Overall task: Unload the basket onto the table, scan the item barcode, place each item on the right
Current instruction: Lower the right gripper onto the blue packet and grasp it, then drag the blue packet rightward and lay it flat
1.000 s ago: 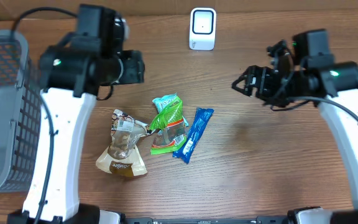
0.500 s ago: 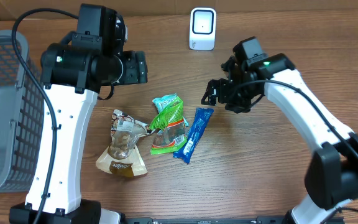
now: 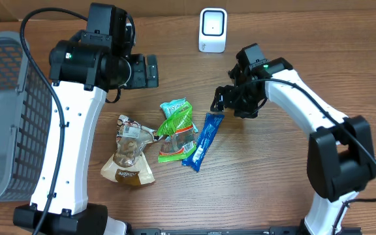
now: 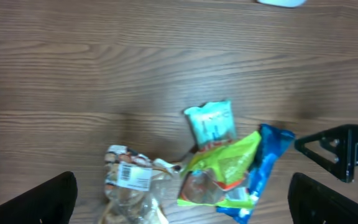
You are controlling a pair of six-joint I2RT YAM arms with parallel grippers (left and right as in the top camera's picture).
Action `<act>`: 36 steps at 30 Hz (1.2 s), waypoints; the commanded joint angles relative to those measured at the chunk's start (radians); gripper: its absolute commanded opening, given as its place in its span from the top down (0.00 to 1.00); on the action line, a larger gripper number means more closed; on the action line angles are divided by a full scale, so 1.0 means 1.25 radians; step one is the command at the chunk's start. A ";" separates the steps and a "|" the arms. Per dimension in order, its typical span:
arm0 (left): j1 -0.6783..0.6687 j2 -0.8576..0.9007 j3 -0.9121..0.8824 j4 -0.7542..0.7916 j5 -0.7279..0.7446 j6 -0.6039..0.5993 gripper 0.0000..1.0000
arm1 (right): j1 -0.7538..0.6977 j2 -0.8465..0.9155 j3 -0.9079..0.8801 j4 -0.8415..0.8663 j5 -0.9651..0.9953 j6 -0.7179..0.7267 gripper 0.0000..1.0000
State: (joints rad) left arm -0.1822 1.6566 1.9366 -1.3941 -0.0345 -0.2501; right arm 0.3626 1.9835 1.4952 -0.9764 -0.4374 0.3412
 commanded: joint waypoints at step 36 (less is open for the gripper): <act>0.030 -0.038 0.015 -0.013 -0.224 0.029 0.00 | -0.069 0.098 -0.002 -0.060 0.157 0.112 0.96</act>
State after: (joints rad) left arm -0.1478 1.6299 1.9366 -1.4101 -0.2962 -0.2291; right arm 0.3527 2.0991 1.4998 -1.0321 -0.3260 0.4625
